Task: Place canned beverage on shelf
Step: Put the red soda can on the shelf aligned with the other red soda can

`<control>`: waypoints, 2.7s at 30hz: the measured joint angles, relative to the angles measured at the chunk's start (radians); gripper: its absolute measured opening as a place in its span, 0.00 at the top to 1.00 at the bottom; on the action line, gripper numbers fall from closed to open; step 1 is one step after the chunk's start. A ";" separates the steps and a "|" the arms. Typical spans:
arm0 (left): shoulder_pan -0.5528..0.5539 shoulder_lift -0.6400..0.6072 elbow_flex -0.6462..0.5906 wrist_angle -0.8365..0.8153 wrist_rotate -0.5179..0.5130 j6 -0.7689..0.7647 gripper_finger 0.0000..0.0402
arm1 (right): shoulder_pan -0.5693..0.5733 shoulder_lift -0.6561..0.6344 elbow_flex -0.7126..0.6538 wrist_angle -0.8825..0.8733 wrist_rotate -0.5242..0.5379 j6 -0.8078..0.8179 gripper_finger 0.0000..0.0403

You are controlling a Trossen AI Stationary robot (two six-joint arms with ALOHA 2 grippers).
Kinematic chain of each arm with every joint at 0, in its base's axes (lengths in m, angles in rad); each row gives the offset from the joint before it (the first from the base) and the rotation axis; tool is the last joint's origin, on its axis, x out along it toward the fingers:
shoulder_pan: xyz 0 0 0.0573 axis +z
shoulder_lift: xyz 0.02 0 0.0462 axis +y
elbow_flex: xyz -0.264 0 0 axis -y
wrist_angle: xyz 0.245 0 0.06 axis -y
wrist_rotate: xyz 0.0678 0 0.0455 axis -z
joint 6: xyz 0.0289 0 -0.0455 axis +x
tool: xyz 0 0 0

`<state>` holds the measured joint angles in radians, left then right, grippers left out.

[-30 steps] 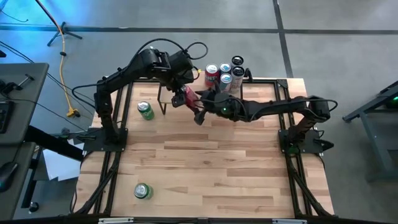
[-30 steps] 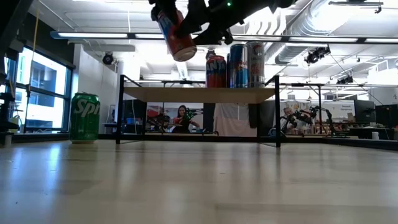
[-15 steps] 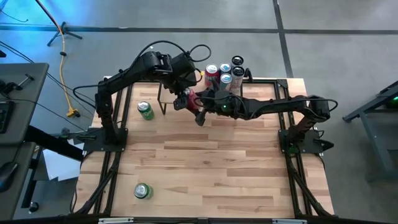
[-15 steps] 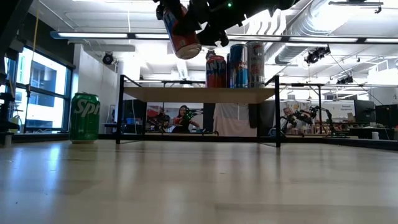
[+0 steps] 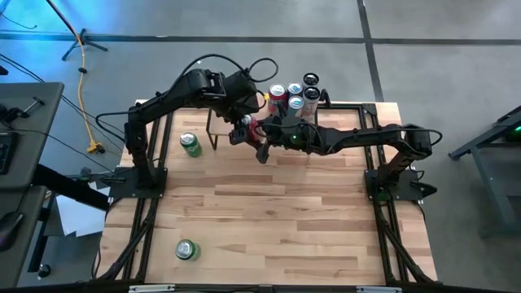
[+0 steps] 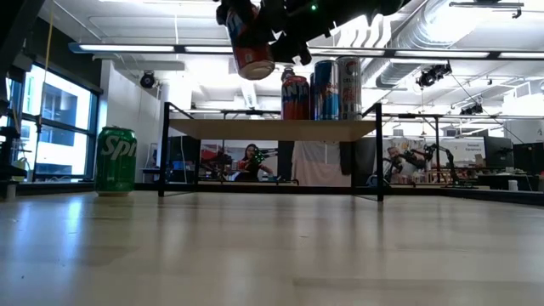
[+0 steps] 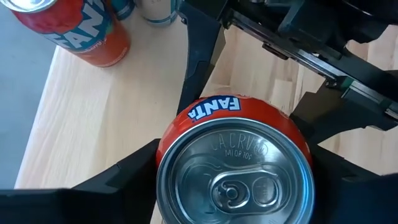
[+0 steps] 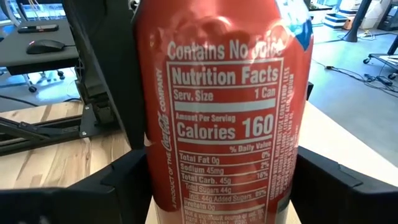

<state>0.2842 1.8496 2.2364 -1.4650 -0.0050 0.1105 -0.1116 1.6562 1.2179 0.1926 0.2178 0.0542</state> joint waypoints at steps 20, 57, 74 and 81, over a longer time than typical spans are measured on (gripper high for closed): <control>0.005 -0.036 0.004 -0.042 -0.033 0.004 0.29 | -0.013 -0.096 0.000 -0.215 0.012 -0.027 0.30; -0.222 -0.520 0.001 0.273 -0.034 -0.085 0.29 | 0.130 0.152 -0.070 0.383 0.447 0.075 0.30; -0.374 -0.513 0.001 0.130 -0.167 -0.266 0.29 | 0.058 0.471 0.295 0.387 0.642 0.010 0.30; -0.392 -0.513 0.001 0.117 -0.168 -0.266 0.29 | 0.033 0.499 0.299 0.352 0.650 0.059 0.30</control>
<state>-0.1081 1.3369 2.2372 -1.3479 -0.1726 -0.1558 -0.0789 2.1549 1.5169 0.5441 0.8680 0.1131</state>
